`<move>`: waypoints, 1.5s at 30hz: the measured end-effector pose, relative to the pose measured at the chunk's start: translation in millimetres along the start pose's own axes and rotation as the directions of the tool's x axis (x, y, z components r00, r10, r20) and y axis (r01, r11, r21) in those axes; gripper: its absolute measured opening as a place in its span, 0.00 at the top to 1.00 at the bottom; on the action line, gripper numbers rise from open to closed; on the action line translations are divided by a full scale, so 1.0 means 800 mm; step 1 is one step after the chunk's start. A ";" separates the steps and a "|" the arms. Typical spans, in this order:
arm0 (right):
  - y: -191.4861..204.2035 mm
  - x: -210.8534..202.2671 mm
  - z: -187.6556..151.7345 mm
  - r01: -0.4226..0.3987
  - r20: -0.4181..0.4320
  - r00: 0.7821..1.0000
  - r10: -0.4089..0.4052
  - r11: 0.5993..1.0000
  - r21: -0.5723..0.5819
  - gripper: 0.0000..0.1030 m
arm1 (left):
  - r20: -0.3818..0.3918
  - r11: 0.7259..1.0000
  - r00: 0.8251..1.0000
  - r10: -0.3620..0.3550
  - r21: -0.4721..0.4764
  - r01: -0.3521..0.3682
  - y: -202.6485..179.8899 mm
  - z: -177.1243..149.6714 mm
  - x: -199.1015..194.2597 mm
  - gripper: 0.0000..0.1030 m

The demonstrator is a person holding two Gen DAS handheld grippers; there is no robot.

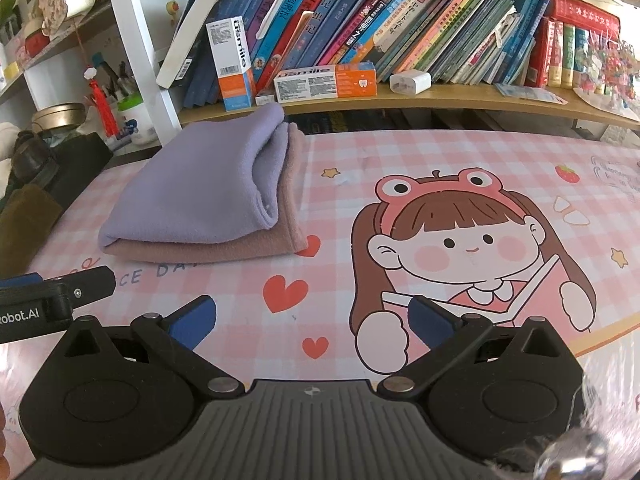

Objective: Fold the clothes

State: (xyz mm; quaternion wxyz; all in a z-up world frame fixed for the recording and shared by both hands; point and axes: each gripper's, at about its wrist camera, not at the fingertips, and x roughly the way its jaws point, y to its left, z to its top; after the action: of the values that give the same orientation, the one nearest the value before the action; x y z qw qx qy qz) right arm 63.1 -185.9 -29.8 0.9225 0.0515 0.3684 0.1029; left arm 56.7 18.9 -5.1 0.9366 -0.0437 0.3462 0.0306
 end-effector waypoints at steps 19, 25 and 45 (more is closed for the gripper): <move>0.001 0.001 0.000 0.006 -0.025 1.000 -0.006 1.000 0.004 0.00 | -0.019 1.000 1.000 0.010 -0.003 -0.010 -0.002 0.000 0.003 0.00; 0.001 0.001 -0.001 0.009 -0.026 1.000 -0.008 1.000 0.003 0.00 | -0.016 1.000 1.000 0.007 -0.010 -0.007 -0.001 0.000 0.002 0.00; 0.000 -0.001 -0.002 0.009 -0.028 1.000 -0.009 1.000 0.011 0.00 | -0.031 1.000 1.000 0.001 -0.015 -0.002 -0.001 -0.004 0.001 0.00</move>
State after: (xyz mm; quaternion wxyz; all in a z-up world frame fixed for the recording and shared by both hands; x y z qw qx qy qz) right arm 61.3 -185.6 -30.7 0.9175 0.0537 0.3818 0.0974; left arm 55.1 18.2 -7.8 0.9307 -0.0510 0.3607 0.0333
